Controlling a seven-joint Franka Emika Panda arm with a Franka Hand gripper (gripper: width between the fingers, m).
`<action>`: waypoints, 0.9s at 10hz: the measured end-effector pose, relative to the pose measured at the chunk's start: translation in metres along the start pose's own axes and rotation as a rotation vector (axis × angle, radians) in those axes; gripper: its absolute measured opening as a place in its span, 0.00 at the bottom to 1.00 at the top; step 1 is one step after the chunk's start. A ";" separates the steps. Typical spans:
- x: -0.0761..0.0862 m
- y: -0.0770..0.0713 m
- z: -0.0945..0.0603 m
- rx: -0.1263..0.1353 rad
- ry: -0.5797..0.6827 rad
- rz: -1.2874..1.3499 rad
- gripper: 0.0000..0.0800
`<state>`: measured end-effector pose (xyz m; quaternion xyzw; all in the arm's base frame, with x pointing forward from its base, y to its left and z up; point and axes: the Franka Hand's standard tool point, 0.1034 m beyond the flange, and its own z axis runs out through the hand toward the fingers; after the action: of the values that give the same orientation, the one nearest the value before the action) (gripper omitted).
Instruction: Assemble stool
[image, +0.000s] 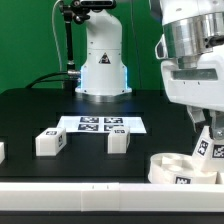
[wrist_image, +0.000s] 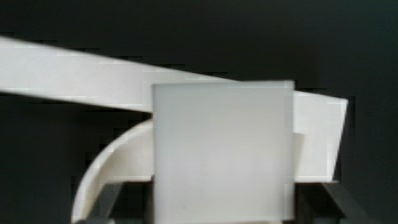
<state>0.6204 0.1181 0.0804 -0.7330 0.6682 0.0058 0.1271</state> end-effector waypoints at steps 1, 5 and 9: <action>-0.001 0.000 0.000 0.001 -0.005 0.044 0.43; 0.002 0.001 0.001 0.081 -0.041 0.414 0.43; 0.003 0.002 0.001 0.094 -0.083 0.687 0.43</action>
Offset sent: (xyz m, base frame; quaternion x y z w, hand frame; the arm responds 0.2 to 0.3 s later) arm -0.0090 -0.0115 -0.0035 0.0902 -0.0191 0.2734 0.9575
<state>0.6194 0.1158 0.0782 -0.4578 0.8697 0.0471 0.1783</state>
